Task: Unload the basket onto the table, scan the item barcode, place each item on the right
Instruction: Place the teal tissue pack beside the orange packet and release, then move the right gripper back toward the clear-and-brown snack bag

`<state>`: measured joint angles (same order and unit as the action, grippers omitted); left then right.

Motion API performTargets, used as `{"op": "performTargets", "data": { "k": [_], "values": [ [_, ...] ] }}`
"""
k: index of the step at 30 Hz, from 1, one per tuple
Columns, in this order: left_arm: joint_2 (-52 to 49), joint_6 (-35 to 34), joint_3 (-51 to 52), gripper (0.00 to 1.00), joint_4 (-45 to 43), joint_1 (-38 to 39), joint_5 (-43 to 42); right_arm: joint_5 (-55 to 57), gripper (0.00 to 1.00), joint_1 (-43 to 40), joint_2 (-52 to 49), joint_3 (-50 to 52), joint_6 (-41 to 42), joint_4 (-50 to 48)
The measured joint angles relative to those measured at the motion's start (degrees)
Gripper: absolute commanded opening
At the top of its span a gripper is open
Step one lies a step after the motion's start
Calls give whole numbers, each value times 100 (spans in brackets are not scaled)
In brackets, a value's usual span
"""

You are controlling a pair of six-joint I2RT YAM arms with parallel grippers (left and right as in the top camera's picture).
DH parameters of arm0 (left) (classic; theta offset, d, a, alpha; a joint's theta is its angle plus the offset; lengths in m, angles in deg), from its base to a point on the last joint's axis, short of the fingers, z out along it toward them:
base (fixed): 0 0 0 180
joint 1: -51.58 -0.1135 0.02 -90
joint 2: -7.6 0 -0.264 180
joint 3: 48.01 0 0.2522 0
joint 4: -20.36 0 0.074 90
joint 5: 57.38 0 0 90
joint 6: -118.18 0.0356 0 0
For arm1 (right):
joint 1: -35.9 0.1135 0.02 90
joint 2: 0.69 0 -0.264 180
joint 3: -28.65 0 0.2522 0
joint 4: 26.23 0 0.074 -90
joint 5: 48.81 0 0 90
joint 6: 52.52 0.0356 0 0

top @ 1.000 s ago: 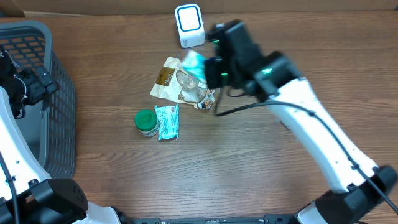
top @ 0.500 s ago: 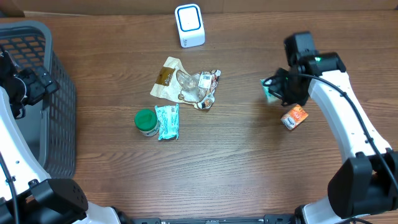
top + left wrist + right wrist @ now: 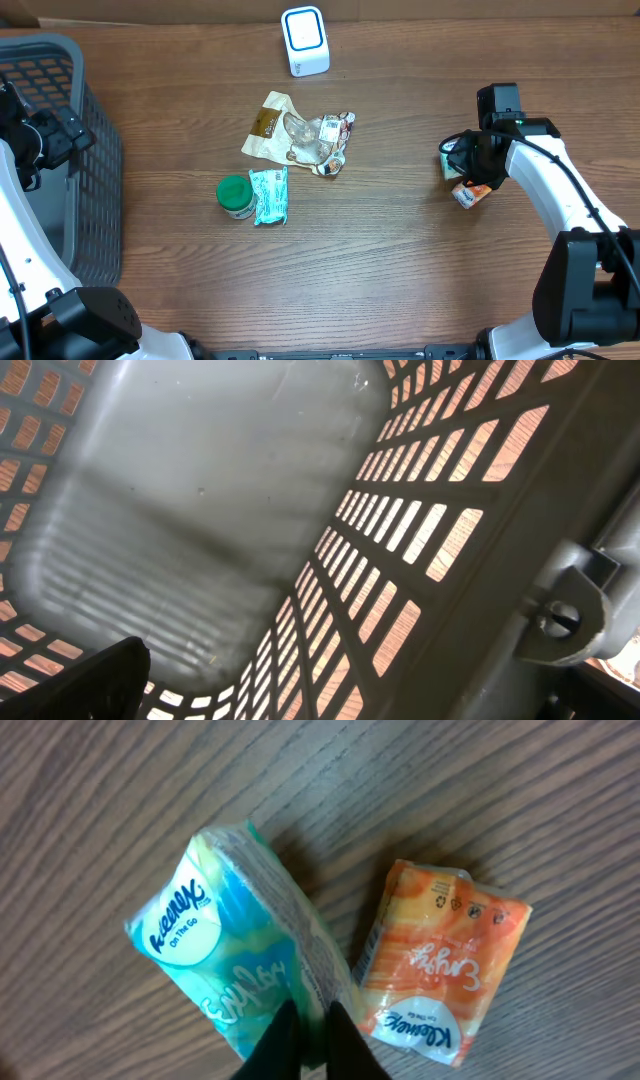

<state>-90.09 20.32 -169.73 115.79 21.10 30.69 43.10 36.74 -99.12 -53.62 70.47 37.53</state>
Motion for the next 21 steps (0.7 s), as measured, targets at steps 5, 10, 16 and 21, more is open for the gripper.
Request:
{"op": "performTargets", "data": {
  "k": [5,10,16,21],
  "values": [
    [0,0,0,99,0,0,0,4,25,0,0,0,-74,315],
    [0,0,0,100,0,0,0,-70,25,-7,0,2,-387,605],
    [0,0,0,100,0,0,0,-750,34,24,-13,-439,-1106,1261],
    [0,0,0,100,-2,0,0,-1191,41,302,-13,-1211,-1469,1436]
  ]
}}
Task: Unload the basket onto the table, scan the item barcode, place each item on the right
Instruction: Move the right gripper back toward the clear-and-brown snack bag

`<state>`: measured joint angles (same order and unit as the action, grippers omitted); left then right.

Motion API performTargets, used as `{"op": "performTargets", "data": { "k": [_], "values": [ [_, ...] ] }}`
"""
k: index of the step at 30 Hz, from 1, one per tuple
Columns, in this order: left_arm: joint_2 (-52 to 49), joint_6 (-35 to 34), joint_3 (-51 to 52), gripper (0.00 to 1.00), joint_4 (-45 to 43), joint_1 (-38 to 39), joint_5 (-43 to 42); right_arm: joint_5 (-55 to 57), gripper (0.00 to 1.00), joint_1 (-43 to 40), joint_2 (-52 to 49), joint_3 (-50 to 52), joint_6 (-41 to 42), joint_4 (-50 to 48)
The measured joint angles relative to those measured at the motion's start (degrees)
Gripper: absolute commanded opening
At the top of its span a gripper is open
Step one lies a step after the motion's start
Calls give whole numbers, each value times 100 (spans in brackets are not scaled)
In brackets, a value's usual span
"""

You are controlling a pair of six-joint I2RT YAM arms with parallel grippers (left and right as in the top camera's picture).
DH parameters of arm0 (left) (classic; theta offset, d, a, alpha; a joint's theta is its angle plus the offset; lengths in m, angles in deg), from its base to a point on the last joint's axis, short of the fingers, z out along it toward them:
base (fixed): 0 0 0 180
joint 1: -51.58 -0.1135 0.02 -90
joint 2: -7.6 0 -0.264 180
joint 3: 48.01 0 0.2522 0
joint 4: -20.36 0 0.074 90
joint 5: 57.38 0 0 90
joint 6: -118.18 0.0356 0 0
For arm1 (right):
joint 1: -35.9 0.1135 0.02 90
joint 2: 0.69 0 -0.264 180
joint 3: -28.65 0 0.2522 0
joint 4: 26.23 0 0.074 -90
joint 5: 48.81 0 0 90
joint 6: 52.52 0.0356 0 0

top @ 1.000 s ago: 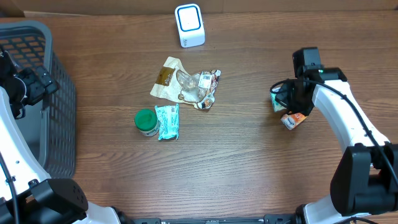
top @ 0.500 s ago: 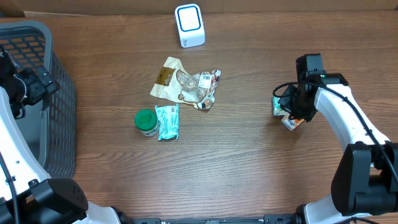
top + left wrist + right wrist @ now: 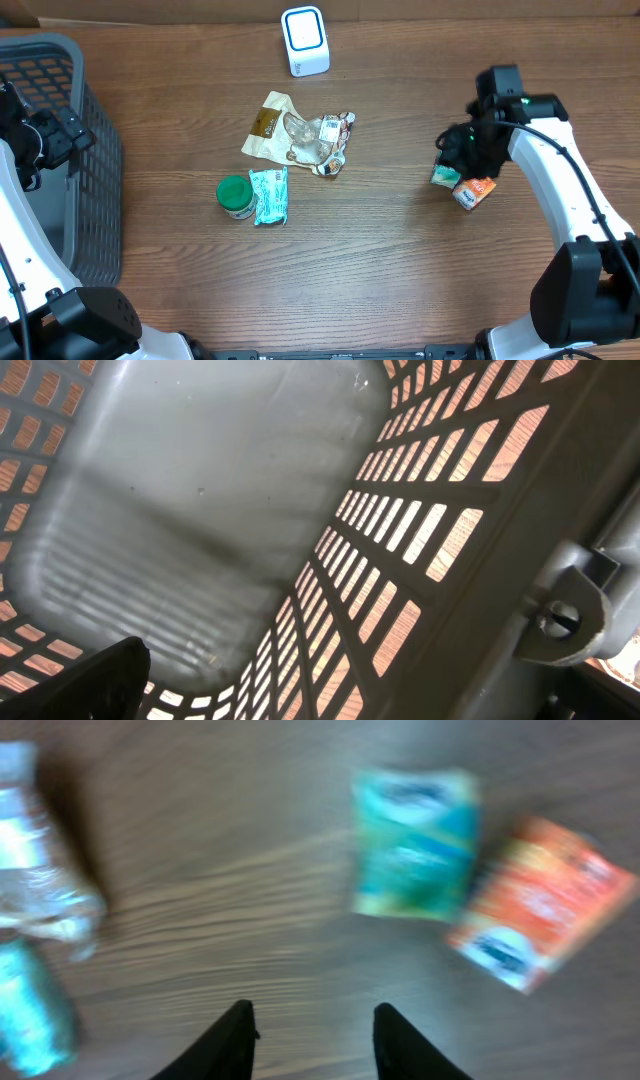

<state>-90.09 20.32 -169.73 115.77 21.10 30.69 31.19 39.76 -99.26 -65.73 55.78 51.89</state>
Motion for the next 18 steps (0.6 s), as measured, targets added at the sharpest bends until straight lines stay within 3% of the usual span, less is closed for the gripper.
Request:
{"op": "performTargets", "data": {
  "k": [4,7,18],
  "values": [
    [0,0,0,100,0,0,0,-372,56,420,-2,-111,-15,-509],
    [0,0,0,100,0,0,2,-511,59,710,-2,-87,107,-1056],
    [0,0,0,100,0,0,0,-1128,58,1353,-402,107,741,-2326]
  ]
}}
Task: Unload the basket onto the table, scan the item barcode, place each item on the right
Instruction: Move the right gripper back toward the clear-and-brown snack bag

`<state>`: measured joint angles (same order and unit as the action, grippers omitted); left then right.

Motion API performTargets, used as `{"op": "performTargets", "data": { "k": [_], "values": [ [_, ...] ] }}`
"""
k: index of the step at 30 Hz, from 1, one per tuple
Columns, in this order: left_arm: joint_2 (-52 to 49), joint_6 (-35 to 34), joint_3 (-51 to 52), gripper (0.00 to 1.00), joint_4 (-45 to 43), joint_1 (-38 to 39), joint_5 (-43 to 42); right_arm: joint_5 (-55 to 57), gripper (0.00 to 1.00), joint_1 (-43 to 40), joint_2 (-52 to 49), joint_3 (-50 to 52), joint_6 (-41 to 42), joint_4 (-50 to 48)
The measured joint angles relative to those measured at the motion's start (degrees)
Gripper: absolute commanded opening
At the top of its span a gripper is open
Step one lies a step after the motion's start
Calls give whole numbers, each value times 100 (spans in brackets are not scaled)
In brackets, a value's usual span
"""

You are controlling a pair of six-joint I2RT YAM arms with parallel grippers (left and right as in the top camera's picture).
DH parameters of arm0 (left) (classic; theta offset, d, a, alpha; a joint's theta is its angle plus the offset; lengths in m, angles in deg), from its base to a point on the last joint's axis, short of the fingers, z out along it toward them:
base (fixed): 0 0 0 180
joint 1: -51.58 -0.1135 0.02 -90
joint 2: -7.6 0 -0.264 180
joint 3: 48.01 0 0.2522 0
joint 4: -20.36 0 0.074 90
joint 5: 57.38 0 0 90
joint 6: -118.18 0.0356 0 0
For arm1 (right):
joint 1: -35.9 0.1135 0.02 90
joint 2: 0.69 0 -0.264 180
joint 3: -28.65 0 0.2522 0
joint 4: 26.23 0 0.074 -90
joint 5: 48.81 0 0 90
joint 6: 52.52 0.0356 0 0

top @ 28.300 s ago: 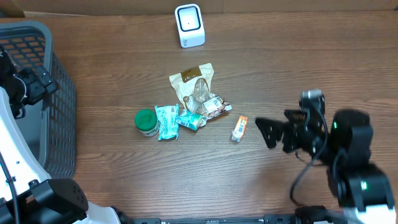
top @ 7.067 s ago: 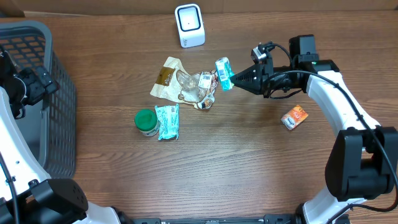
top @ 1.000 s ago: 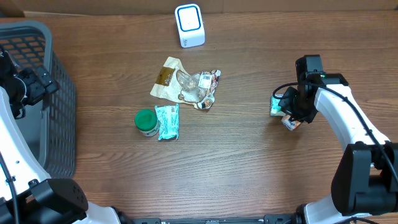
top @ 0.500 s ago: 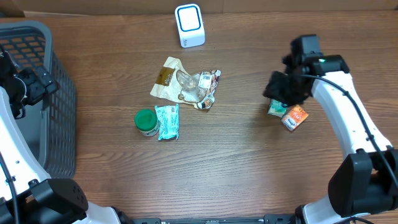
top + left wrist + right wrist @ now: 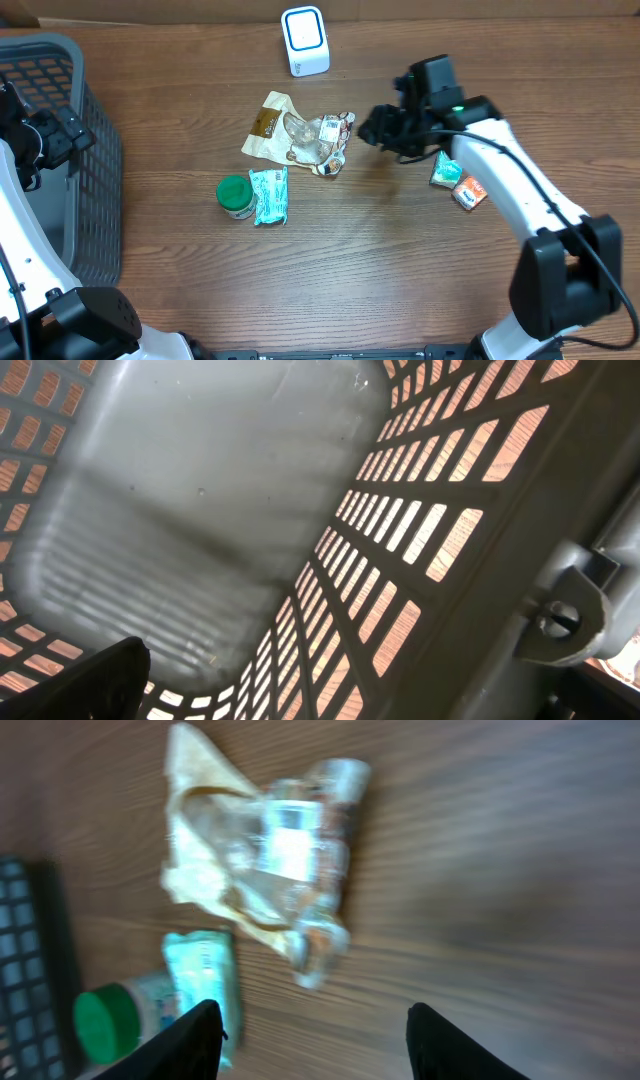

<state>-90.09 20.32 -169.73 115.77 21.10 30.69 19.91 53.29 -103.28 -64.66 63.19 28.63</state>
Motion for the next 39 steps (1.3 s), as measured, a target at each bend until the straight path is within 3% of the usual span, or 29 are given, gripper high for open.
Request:
{"op": "performTargets", "data": {
  "k": [8,13,18,23,29,34,39],
  "values": [
    [0,0,0,100,2,0,0,-17,58,1357,-341,46,761,-2430],
    [0,0,0,100,0,0,0,682,59,2072,-577,46,938,-3453],
    [0,0,0,100,4,0,0,1152,54,2282,-1115,46,1093,-4113],
    [0,0,0,100,2,0,0,973,54,2109,-1982,-352,1158,-4070],
    [0,0,0,100,0,0,2,704,55,1978,-2889,-1469,925,-3327],
    [0,0,0,100,2,0,0,669,55,1980,-2938,-1781,719,-3058],
    [0,0,0,100,2,0,0,734,55,1982,-2940,-1816,627,-1952]
  ]
}}
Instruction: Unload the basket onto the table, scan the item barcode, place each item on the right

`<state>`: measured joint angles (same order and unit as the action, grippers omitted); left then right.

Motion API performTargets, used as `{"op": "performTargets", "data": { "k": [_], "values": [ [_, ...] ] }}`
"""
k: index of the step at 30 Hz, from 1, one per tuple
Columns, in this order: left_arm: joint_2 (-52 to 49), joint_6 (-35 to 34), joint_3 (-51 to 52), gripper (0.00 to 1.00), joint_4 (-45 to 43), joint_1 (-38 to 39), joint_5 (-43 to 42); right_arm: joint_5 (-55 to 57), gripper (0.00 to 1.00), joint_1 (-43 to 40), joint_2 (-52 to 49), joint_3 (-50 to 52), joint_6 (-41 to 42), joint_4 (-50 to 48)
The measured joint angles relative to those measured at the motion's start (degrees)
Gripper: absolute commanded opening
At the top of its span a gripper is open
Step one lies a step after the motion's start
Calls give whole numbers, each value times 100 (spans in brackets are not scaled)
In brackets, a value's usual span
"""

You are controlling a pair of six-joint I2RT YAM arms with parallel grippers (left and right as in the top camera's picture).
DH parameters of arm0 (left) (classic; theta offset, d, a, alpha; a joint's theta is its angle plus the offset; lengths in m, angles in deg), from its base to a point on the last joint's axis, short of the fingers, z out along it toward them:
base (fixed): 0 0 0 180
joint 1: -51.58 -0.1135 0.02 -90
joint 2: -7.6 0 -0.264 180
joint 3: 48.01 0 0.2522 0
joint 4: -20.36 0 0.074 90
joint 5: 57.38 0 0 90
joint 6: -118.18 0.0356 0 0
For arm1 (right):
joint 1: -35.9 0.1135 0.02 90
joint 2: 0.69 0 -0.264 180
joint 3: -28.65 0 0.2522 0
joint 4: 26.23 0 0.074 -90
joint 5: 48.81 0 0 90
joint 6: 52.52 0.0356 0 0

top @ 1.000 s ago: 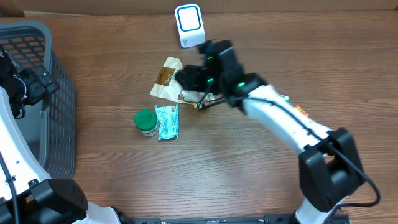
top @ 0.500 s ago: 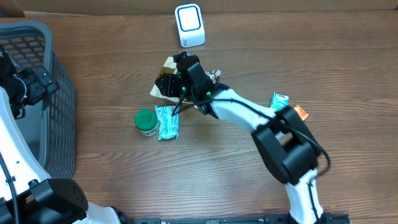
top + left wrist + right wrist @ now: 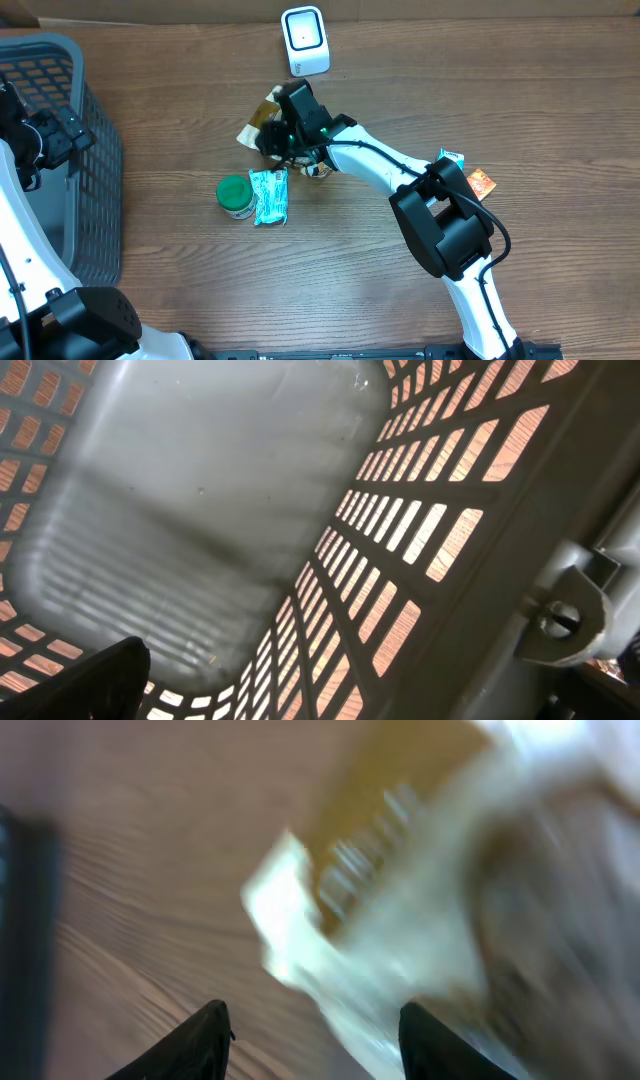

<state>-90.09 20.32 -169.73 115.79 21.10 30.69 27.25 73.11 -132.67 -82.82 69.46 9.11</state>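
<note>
A white barcode scanner [image 3: 305,40] stands at the table's far edge. In front of it lies a crumpled clear and tan wrapper [image 3: 262,122]. My right gripper [image 3: 284,134] hangs low over the wrapper's left part. In the blurred right wrist view its fingers [image 3: 208,1042] stand open, the wrapper [image 3: 400,900] close ahead and nothing between them. My left gripper [image 3: 55,135] hangs over the grey basket [image 3: 95,150]. The left wrist view looks into the basket [image 3: 230,490], with one dark fingertip [image 3: 95,678] at the lower left.
A green-lidded jar [image 3: 235,196] and a teal tissue pack [image 3: 269,195] lie just in front of the wrapper. Another teal pack [image 3: 448,157] and an orange pack [image 3: 481,183] lie at the right, partly behind my right arm.
My right gripper has moved left, from beside the wrapper's right end to over its left part, and has come close to it. It is still open. The left arm has not moved.
My right gripper was shut on the teal tissue pack beside the orange one at the right. Then it was open above both packs lying on the table. Then it was near the wrapper's right side, and now it is over the wrapper.
</note>
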Motion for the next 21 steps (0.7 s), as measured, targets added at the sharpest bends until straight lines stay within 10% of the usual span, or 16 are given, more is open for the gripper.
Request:
{"op": "performTargets", "data": {
  "k": [21],
  "values": [
    [0,0,0,100,-2,0,0,1119,59,-1226,155,-391,-382,4063]
  ]
}}
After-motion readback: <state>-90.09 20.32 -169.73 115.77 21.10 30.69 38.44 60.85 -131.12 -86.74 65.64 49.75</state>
